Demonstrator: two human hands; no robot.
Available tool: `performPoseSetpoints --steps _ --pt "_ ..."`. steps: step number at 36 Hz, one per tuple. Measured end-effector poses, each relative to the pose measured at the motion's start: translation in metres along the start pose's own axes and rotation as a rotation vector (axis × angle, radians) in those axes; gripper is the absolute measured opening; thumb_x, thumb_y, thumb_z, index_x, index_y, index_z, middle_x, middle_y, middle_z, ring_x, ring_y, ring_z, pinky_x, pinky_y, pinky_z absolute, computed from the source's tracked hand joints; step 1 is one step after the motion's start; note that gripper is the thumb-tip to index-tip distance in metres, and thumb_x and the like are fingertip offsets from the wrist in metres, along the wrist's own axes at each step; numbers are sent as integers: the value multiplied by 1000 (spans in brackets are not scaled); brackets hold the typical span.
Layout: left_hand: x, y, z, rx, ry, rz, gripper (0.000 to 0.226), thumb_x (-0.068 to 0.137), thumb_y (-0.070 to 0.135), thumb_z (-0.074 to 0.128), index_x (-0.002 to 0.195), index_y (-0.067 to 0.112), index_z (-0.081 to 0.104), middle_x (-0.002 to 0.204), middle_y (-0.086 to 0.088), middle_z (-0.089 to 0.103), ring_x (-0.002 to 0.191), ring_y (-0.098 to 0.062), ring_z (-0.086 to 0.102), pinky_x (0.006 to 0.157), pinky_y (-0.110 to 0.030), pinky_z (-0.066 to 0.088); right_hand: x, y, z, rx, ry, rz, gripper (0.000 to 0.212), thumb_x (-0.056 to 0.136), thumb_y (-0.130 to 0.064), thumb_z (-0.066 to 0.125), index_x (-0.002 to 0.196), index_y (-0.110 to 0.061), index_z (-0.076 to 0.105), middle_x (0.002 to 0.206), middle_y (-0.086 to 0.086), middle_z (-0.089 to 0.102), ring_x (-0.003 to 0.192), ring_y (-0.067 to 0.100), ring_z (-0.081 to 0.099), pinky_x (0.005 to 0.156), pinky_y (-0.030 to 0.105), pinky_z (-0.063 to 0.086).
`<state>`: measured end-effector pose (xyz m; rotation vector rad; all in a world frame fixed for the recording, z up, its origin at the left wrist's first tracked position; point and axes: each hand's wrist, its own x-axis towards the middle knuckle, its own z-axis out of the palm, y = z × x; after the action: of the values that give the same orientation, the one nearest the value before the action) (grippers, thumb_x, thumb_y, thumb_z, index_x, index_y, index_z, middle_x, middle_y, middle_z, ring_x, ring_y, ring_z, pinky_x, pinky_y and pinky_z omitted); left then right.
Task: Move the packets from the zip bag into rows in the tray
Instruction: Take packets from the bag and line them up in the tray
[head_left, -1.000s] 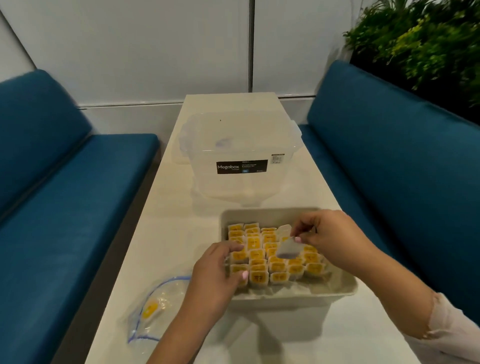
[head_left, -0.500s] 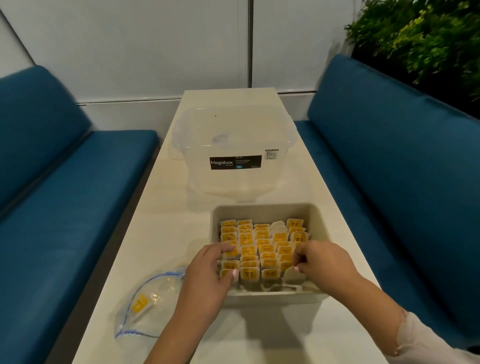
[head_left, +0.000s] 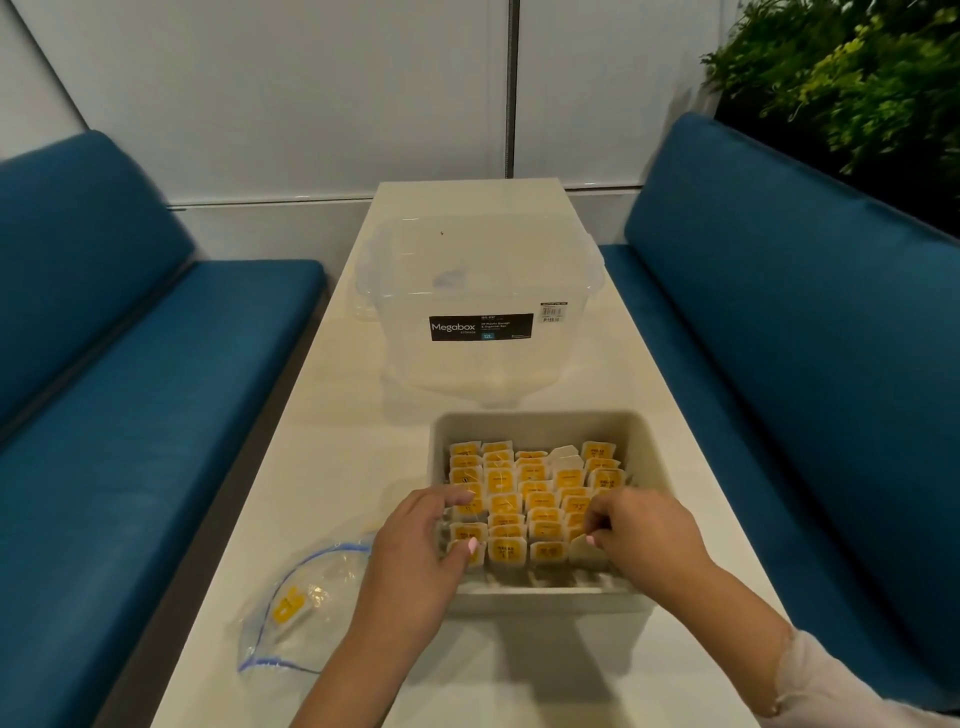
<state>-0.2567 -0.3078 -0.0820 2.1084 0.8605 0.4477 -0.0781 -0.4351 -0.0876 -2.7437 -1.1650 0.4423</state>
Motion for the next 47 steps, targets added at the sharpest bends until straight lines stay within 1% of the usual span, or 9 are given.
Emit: performPoseSetpoints --steps 6,17,26,32,35,39,42,44,47 --pt "3 -2 0 10 4 11 43 80 10 72 101 43 52 115 17 56 107 -2 52 85 -5 35 1 1 0 -13 4 -10 8 86 -35 66 94 -34 66 94 -11 64 81 9 55 62 18 37" --pt "7 -4 -1 26 2 23 44 80 10 72 105 41 54 114 20 55 101 1 50 78 2 33 1 1 -2 -14 -9 -19 29 78 -33 75 102 -34 59 100 -12 58 86 10 54 67 18 38" --pt "8 -4 -1 -3 10 21 44 80 10 72 105 41 54 116 19 55 105 -1 51 82 -2 34 0 1 -2 -29 -38 -40 26 77 -38 75 85 -36 51 94 -14 49 83 9 50 51 12 24" --pt "9 -2 0 -10 29 44 40 81 11 71 105 40 55 114 21 55 102 4 51 77 4 34 0 -1 -4 -50 -40 -70 6 82 -36 70 83 -34 64 94 -12 60 79 8 53 51 12 26" --pt "9 1 1 -41 54 68 38 83 12 68 102 42 55 110 25 55 100 15 48 77 6 33 -2 1 -15 -61 -56 -68 10 81 -38 70 77 -36 61 85 -13 60 76 8 54 54 15 33" --pt "11 10 4 -145 73 78 34 86 12 65 97 44 58 99 21 60 94 12 55 74 -4 45 -11 -2 -48 -24 -120 -113 12 80 -38 71 74 -39 60 72 -14 55 70 4 51 52 16 32" --pt "17 21 5 -216 -11 37 26 90 18 61 100 43 60 98 20 64 90 5 60 73 -11 51 -20 -8 -75 81 -119 -174 9 76 -33 75 74 -35 67 76 -13 64 72 4 56 56 17 38" --pt "22 30 6 -310 -129 -12 22 93 22 56 104 41 60 103 16 66 90 1 63 75 -18 54 -23 -12 -89 186 -78 -214 10 73 -28 79 72 -34 70 75 -16 67 73 0 58 60 13 43" --pt "27 40 6 -537 -351 -167 21 96 29 46 114 30 59 108 4 66 87 -6 65 75 -26 57 -26 -18 -100 298 -18 -281 17 71 -21 81 69 -34 71 70 -21 65 72 -8 55 61 8 40"
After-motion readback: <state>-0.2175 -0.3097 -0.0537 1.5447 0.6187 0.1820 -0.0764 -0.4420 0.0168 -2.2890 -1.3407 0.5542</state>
